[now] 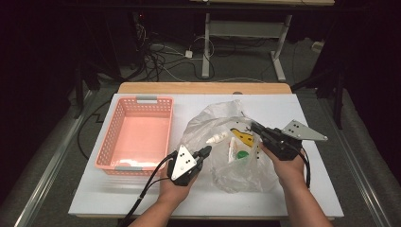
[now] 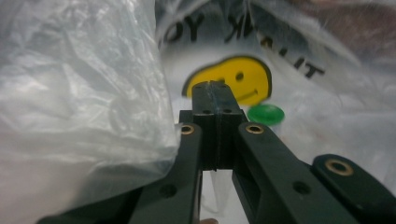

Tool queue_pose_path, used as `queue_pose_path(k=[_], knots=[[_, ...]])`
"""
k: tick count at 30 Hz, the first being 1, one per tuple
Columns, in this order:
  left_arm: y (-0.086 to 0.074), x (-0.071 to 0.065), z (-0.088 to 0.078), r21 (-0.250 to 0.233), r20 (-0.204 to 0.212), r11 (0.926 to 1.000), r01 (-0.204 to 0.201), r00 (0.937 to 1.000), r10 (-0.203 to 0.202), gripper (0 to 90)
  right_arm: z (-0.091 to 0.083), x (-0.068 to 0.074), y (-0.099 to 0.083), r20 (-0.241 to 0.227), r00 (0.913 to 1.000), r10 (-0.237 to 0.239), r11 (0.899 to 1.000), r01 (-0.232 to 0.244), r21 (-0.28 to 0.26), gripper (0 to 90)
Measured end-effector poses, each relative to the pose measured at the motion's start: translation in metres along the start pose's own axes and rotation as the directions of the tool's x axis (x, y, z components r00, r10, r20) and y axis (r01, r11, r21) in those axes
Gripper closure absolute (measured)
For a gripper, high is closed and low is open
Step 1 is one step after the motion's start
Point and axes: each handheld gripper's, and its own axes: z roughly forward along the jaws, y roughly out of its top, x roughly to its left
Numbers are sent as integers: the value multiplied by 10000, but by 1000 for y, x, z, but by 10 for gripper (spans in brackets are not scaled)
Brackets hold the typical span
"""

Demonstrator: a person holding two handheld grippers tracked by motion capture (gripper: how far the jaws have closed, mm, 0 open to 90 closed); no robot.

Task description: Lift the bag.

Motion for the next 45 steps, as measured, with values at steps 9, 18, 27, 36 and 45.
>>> queue_pose_path(k=[9,18,27,36,45], knots=[[31,5,11,-1064,-335,9938,-328,9990,293,884,4,5,4,-33,10000,-81,9996,80,-260,900],[52,10,24,-1984,-536,9785,-570,9974,473,884,5,10,12,166,9998,-125,9975,136,-690,900],[86,20,23,-2770,-884,9575,-804,9944,579,885,7,12,34,352,9993,-103,9905,150,-1364,900],[124,29,27,-3285,-1198,9361,-1256,9887,906,884,8,9,61,632,9979,-125,9825,240,-1848,900],[154,27,29,-3664,-1209,9176,-1538,9858,1169,884,3,7,85,835,9962,-257,9705,448,-2369,900]])
